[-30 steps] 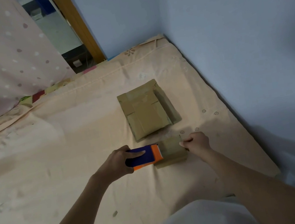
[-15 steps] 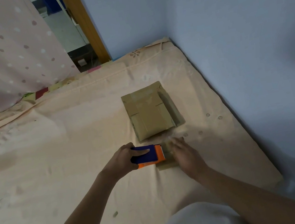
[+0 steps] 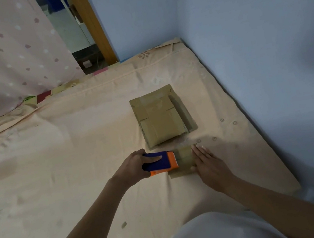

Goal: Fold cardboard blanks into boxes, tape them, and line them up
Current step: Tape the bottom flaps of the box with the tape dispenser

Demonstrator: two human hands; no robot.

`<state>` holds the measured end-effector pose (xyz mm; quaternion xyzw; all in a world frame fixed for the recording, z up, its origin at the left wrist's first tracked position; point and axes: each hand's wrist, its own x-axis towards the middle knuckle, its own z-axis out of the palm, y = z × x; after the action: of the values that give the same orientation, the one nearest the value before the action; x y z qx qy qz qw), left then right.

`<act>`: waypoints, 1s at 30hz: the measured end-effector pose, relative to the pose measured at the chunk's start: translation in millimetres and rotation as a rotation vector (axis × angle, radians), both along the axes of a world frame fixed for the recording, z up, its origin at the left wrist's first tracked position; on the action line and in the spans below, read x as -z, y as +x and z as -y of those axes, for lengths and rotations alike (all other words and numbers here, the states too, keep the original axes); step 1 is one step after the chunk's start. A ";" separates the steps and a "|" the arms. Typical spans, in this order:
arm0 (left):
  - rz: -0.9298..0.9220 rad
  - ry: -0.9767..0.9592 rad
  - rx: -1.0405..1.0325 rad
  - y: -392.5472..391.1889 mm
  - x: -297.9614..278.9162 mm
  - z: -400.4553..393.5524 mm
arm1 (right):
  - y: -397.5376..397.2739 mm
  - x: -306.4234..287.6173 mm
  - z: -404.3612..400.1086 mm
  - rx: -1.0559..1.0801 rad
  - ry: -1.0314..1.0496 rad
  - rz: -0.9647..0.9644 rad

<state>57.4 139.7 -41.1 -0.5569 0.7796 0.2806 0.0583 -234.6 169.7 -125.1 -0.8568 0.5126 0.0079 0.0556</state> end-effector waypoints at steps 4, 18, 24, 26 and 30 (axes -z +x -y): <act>-0.035 0.002 -0.017 -1.2 0.6 -4.8 | 26.6 8.5 -0.5 -0.075 -0.036 0.080; -0.060 0.073 0.015 13.7 4.2 -8.4 | 6.9 27.6 5.4 -0.137 -0.049 0.097; -0.039 0.077 0.071 19.0 2.0 0.9 | 7.7 23.2 6.9 -0.148 -0.026 0.060; -0.036 0.079 0.073 19.5 2.1 2.0 | 5.0 27.6 7.3 -0.167 -0.051 0.047; -0.034 0.088 0.059 17.7 0.3 0.8 | 1.7 32.7 7.6 -0.169 -0.013 0.022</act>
<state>75.0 138.9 -41.4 -0.5255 0.7836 0.3223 0.0778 -232.8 162.1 -157.8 -0.8973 0.4379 0.0000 0.0547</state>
